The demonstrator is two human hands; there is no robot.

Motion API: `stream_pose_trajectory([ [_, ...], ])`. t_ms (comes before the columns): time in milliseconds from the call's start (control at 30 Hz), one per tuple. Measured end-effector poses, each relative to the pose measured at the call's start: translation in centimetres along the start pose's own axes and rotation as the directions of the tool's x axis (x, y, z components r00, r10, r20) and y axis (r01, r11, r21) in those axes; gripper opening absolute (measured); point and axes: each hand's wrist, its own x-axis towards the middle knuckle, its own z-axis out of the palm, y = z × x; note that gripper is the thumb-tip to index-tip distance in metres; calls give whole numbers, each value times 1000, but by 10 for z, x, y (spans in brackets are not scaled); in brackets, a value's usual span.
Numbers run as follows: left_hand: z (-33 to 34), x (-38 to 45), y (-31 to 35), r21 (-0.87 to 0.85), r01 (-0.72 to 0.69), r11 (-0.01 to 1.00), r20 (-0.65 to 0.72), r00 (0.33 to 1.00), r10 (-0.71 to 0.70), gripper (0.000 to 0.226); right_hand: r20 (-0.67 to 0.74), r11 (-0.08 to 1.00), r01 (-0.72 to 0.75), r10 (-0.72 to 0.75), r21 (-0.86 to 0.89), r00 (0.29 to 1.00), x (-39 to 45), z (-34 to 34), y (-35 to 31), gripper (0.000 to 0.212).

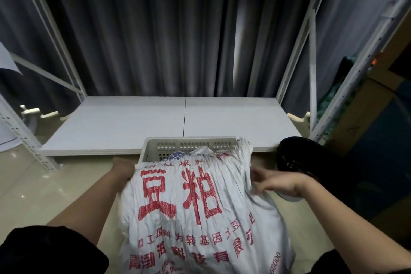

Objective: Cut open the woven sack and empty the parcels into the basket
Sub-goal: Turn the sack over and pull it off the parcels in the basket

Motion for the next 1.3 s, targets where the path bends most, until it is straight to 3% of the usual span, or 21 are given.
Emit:
stream_pose_trajectory([
  [67,2,-8,-1,142,-87,986,41,996,82,33,27,973,19,-13,-230,1000,2,19,8,66],
  [133,2,-9,-4,213,-156,965,128,983,130,38,-211,861,46,-175,-506,962,17,34,14,39],
  [167,3,-12,-4,218,-186,958,155,976,154,48,-341,834,10,-237,-552,910,20,36,16,26],
  [233,2,-31,-5,341,-224,913,86,975,207,68,-556,925,-1,-228,-381,799,21,27,21,14],
  [267,5,-45,-7,445,-297,845,45,950,310,68,-641,972,15,-168,-237,749,21,20,25,17],
  [333,13,-77,-17,600,-533,597,56,772,633,62,-773,999,37,-25,-2,634,22,7,29,26],
  [400,23,-110,-31,610,-703,367,212,590,779,65,-836,984,39,125,172,534,28,4,29,26],
  [467,39,-124,-56,668,-723,176,374,530,761,77,-819,947,53,245,317,519,40,5,28,28],
  [533,54,-129,-81,761,-648,14,456,550,700,95,-792,938,30,274,346,546,46,6,23,30],
  [633,62,-115,-91,776,-631,-18,430,507,747,93,-747,928,49,264,368,610,44,11,15,25],
  [700,56,-102,-76,768,-641,-7,384,451,806,66,-719,929,88,216,359,660,34,15,8,26],
  [800,51,-86,-57,780,-626,-9,364,443,820,36,-711,978,40,120,205,693,20,21,1,30],
  [833,51,-82,-54,770,-638,10,373,463,804,38,-770,997,-2,65,83,635,12,25,0,39],
  [867,53,-78,-53,759,-650,47,372,491,788,48,-848,997,-40,-40,-73,528,3,31,0,44],
  [933,58,-71,-52,758,-648,69,381,525,761,64,-882,925,-42,-346,-378,320,-18,48,5,28],
  [967,60,-68,-53,761,-646,57,399,536,744,64,-832,882,-44,-424,-469,358,-29,59,8,19],
  [1000,62,-65,-53,758,-650,51,413,539,735,62,-765,848,-85,-424,-523,485,-42,72,12,21],
  [1067,64,-60,-53,747,-661,71,418,550,723,59,-604,742,-244,-261,-624,753,-55,98,28,43],
  [1100,65,-58,-53,749,-659,77,416,557,719,59,-548,674,-302,-183,-674,816,-57,109,38,53],
  [1167,68,-57,-51,760,-645,85,416,583,698,58,-506,580,-345,-136,-737,852,-57,129,53,61],
  [1300,70,-60,-45,751,-648,127,427,624,655,60,-500,592,-280,-246,-756,830,-42,147,54,28],
])
